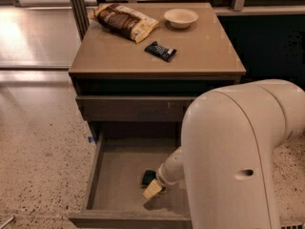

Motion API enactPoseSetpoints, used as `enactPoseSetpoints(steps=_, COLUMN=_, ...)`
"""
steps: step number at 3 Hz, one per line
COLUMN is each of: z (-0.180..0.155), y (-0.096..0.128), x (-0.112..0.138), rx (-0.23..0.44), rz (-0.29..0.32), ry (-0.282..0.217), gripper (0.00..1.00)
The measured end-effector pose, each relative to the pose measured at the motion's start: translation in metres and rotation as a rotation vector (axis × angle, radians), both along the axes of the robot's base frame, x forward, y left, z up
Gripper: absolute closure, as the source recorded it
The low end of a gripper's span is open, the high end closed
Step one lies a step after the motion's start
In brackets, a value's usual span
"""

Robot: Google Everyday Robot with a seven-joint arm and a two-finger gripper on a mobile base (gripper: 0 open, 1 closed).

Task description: Pick sponge from middle drawer and place on counter

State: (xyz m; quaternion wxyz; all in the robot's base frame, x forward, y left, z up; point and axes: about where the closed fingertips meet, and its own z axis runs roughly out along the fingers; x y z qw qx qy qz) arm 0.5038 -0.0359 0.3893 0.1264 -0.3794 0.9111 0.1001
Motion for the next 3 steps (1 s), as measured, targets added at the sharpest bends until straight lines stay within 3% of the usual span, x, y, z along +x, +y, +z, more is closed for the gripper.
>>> enactPoseSetpoints(steps=2, z=-0.005, y=-0.004, x=0.006, rx=-0.031, rz=-0.017, ry=-0.001, gripper=0.00)
enactPoseSetpoints(steps=3, z=-0.025, y=0.011, x=0.016, rx=-0.054, rz=0.009, ry=0.000, gripper=0.00)
